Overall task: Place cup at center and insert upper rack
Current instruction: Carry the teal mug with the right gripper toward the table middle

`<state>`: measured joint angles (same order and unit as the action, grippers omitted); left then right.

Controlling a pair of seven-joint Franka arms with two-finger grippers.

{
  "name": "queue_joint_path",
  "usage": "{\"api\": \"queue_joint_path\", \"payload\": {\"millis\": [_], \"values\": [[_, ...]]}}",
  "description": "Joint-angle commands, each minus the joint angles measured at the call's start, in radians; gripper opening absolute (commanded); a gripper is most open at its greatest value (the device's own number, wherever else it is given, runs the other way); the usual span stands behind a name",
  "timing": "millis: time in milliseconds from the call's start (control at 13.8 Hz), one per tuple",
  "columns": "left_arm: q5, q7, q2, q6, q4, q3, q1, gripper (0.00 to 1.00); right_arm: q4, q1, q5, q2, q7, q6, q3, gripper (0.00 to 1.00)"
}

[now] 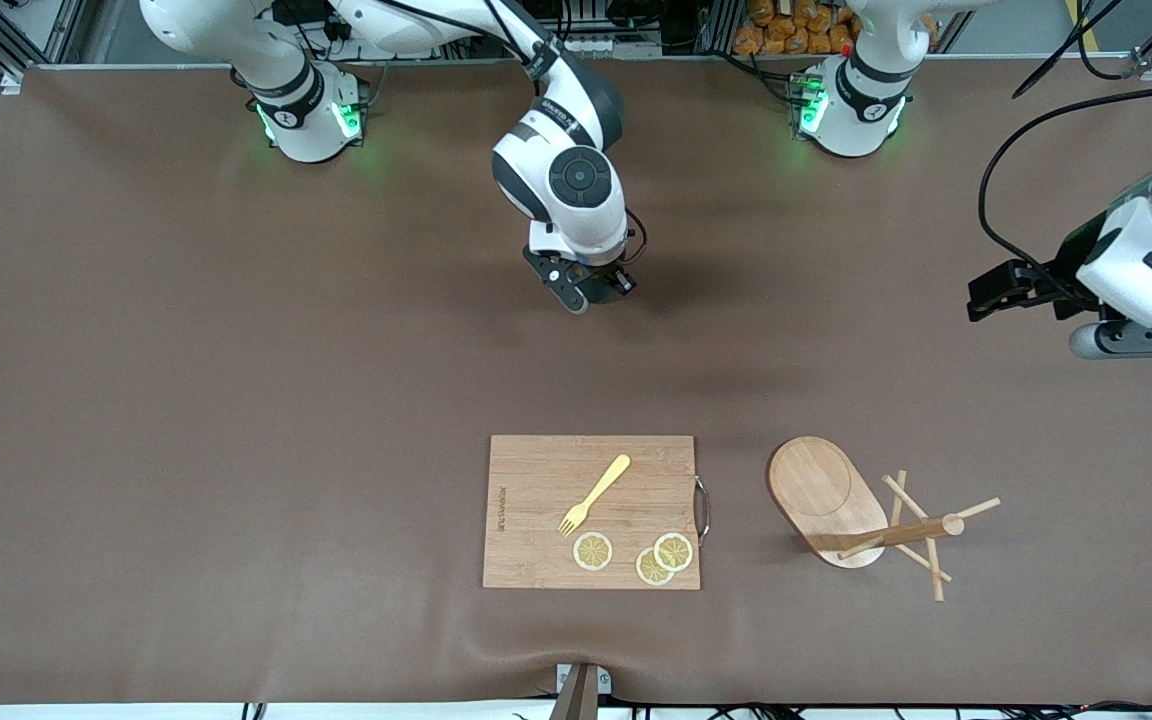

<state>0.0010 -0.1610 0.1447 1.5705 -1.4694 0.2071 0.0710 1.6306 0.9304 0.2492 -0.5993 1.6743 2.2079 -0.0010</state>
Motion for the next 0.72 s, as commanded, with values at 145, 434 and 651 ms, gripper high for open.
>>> {"api": "queue_joint_path", "payload": {"millis": [145,434,651], "values": [[-0.006,-0.045,-0.005,-0.006,0.006,0.014,-0.008,1.0,-0.028,0.033,0.024,-0.02,0.042,0.029,-0.01,0.0],[-0.007,-0.051,-0.017,-0.021,0.004,0.031,-0.008,1.0,-0.028,0.036,0.03,-0.034,0.045,0.053,-0.008,0.0],[-0.007,-0.086,-0.027,-0.033,0.006,0.046,-0.008,1.0,-0.029,0.038,0.071,-0.04,0.106,0.084,-0.01,0.0]]}}
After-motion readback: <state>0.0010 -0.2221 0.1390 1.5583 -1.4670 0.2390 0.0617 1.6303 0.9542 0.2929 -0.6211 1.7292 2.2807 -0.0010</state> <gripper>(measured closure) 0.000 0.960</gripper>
